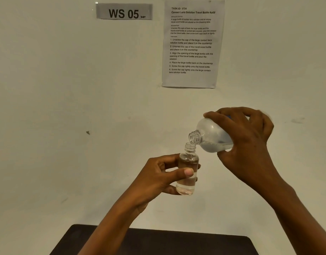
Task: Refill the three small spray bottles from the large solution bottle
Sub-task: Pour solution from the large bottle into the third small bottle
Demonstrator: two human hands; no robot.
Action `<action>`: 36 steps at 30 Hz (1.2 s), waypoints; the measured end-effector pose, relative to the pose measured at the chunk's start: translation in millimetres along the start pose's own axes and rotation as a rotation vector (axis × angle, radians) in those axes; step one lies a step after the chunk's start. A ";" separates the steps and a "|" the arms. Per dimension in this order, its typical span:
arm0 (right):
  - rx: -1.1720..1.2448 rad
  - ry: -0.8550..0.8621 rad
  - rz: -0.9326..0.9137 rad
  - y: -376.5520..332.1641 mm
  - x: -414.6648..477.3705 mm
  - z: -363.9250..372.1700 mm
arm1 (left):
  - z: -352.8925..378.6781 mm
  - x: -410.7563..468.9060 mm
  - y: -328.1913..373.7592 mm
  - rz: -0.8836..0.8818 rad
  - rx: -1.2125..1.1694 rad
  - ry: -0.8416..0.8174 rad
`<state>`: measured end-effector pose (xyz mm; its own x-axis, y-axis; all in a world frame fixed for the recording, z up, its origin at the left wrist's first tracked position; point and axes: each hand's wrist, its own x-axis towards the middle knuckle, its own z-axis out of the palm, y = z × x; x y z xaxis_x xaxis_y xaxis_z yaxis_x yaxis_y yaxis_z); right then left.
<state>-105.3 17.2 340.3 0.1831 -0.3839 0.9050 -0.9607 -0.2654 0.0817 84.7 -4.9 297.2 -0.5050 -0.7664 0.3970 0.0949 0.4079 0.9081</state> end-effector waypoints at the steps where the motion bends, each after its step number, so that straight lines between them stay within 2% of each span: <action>1: 0.001 0.001 0.000 0.0 0.0 -0.1 | -0.1 -0.2 0.3 0.000 -0.001 -0.001; 36: 0.010 -0.002 0.002 -0.7 0.9 -0.7 | 0.1 -1.0 0.0 0.002 -0.007 -0.002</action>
<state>-104.6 17.7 341.4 0.1819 -0.3860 0.9044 -0.9589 -0.2732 0.0762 85.2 -4.1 296.8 -0.5067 -0.7646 0.3983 0.1019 0.4056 0.9083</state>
